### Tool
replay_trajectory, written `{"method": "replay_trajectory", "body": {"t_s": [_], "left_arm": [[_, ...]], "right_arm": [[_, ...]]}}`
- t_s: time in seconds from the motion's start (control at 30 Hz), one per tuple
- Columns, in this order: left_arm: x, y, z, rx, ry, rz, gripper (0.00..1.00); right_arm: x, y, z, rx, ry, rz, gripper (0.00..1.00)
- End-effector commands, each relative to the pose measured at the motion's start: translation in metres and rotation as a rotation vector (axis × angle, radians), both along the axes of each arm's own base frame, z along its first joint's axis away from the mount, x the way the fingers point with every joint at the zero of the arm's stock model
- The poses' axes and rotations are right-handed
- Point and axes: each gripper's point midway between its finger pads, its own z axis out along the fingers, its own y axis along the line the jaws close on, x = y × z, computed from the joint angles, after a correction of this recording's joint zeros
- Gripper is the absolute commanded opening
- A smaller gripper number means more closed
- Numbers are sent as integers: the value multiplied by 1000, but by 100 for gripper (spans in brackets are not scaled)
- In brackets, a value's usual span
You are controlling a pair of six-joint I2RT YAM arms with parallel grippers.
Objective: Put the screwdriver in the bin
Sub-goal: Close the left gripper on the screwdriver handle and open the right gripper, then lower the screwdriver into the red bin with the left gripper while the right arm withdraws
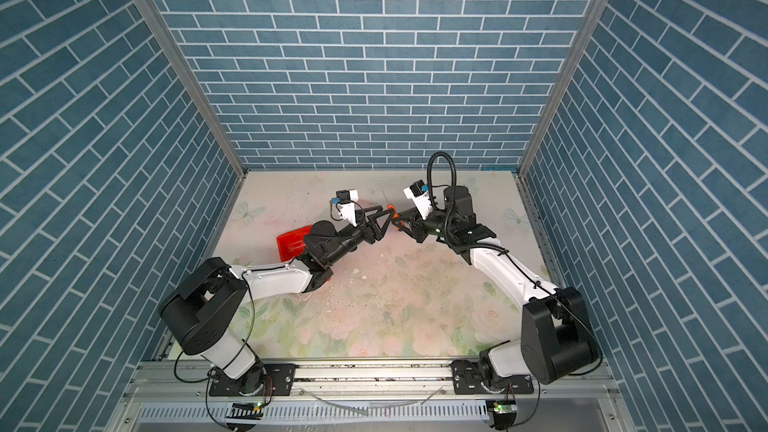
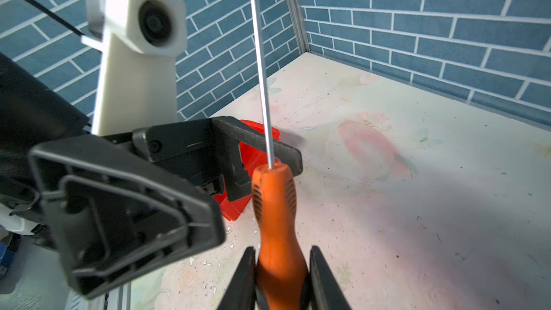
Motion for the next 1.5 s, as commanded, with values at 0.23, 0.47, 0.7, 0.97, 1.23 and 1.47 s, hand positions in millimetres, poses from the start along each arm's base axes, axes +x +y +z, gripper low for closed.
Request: {"method": "replay_trajectory", "body": {"t_s": [0.23, 0.47, 0.7, 0.97, 1.23, 1.47], "left_arm": [[3, -2, 8, -19, -1, -35, 39], [-1, -10, 11, -27, -5, -90, 29], [-4, -15, 12, -43, -9, -122, 2], [0, -2, 8, -24, -9, -54, 0], [15, 34, -8, 46, 80, 103, 0], [17, 88, -34, 224, 213, 273, 0]], "right_arm": [[-17, 7, 1, 12, -5, 89, 0], [-15, 7, 2, 7, -13, 83, 0], [-11, 5, 0, -11, -20, 55, 0], [-4, -1, 2, -41, -60, 4, 33], [-2, -7, 5, -99, -123, -25, 69], [-11, 0, 12, -201, -202, -2, 84]]}}
